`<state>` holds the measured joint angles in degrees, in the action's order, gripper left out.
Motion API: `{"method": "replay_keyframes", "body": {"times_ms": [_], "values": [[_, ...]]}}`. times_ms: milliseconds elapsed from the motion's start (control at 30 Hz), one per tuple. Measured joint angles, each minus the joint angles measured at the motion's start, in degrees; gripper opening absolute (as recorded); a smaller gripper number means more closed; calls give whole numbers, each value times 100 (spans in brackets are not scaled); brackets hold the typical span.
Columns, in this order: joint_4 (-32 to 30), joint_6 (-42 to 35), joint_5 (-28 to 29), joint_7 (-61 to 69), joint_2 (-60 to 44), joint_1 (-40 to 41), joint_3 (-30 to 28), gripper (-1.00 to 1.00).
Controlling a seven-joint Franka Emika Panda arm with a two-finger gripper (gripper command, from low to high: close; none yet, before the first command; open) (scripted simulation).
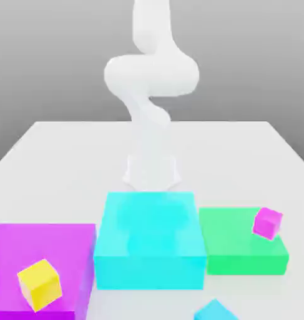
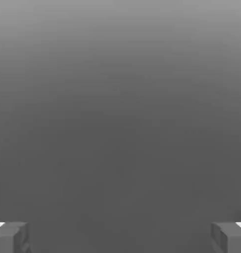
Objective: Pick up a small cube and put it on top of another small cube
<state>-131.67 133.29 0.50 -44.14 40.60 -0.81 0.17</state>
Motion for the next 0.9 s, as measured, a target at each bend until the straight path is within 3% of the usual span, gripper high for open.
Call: {"method": "replay_keyframes", "body": {"times_ms": [900], "values": [[120,1622,210,2092,-5642,-655,318,0]]}}
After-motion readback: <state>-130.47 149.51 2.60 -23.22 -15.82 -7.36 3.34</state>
